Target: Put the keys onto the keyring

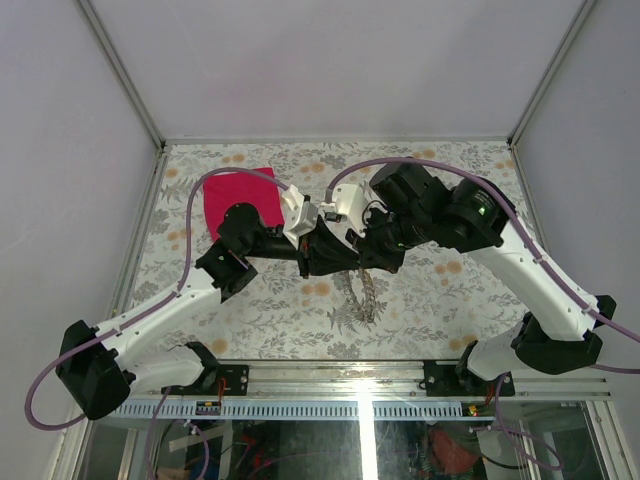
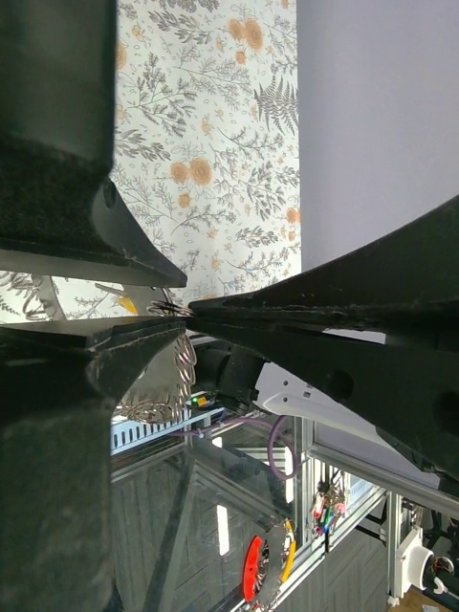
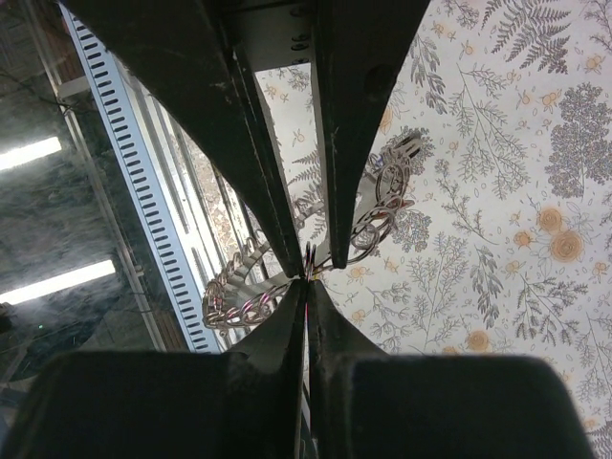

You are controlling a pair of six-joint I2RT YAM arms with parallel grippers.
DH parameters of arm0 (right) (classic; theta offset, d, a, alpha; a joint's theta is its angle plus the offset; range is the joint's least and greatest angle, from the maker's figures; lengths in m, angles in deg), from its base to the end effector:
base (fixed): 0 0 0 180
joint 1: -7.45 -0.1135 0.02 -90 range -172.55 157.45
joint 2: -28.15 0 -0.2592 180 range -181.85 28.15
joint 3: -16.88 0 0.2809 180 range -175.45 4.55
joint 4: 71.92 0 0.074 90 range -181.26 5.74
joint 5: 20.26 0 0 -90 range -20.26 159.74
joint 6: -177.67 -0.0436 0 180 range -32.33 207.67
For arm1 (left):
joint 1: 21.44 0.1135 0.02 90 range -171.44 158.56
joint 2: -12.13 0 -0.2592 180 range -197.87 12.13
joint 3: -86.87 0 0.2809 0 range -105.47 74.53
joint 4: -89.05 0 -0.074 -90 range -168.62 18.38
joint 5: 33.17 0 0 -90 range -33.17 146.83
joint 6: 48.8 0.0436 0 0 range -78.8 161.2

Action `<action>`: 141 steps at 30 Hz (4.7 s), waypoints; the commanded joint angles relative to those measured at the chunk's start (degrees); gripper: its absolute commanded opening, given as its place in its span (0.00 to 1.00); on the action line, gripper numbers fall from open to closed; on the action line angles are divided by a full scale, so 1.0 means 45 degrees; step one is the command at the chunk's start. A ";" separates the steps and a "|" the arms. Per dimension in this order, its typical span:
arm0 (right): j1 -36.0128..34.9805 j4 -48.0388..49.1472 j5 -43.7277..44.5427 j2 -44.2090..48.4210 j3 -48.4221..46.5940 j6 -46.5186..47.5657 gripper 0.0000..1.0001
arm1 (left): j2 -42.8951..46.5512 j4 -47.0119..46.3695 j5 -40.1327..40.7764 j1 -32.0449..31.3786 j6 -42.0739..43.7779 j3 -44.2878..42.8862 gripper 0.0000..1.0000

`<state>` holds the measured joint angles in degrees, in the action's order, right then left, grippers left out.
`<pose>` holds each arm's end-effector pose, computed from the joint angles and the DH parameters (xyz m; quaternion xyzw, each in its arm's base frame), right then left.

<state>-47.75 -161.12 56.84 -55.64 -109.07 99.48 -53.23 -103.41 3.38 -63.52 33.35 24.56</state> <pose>0.1516 0.2351 0.4745 -0.5447 0.7483 0.2316 0.2994 0.1926 -0.2211 0.3505 0.4978 0.4511 -0.5512 0.4948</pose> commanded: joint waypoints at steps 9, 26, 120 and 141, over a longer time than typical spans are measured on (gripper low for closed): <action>-0.0165 0.0782 0.0159 0.0286 -0.0034 -0.0123 0.00 | -0.0203 0.0805 -0.0189 -0.0262 0.0804 -0.0694 0.00; -0.0141 0.5144 0.4048 0.3611 0.3640 -0.2050 0.39 | 0.0613 -0.3433 0.1514 0.0237 -0.2666 0.1002 0.00; 0.9891 2.4607 -0.3738 0.4168 1.7909 -1.6818 0.00 | -0.0842 0.7931 1.0320 0.1451 -0.1605 -0.3079 1.00; 0.9731 3.1592 -0.3402 -0.4670 1.6466 -1.9169 0.00 | -0.2209 1.0422 1.1514 0.2973 -0.3618 -0.3584 1.00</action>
<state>-5.24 -28.55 39.07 -73.23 -31.99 13.72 -63.72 -56.64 55.57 -51.90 20.17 8.45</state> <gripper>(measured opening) 0.115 0.996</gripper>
